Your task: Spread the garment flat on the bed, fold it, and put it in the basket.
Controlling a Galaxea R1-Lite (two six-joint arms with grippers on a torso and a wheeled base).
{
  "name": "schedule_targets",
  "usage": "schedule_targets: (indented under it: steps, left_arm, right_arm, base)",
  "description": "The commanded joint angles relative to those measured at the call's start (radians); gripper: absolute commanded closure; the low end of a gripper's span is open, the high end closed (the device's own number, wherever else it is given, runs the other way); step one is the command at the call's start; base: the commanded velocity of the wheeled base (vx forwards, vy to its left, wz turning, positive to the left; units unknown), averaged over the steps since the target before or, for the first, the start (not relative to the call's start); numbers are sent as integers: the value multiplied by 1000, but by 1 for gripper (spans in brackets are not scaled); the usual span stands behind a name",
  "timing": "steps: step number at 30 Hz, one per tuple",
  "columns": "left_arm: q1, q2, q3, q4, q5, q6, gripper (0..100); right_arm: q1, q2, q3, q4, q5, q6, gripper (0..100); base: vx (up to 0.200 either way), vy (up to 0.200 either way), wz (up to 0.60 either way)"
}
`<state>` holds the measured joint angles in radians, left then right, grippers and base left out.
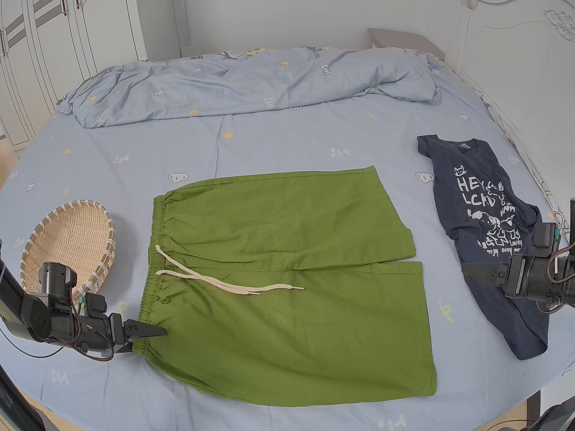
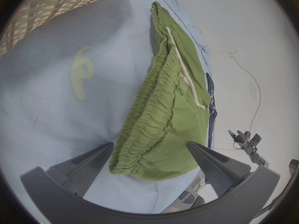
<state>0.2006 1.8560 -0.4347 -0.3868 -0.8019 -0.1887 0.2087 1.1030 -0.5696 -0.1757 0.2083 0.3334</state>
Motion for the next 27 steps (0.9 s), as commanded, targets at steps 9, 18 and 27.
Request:
schedule_targets:
  steps: [9, 18, 27]
  left_arm:
    - [17, -29, 5, -3, -88, -38, 0]
    - [34, -38, 21, -3, -105, -41, 0]
    - [39, -50, 50, -3, -105, -41, 0]
  right_arm:
    - [-2, 0, 2, -1, 0, -1, 0]
    - [-3, 0, 2, -1, -1, -1, 0]
    - [-3, -2, 2, -1, -3, -1, 0]
  base:
    - [0, 0, 0]
    - [0, 0, 0]
    - [0, 0, 0]
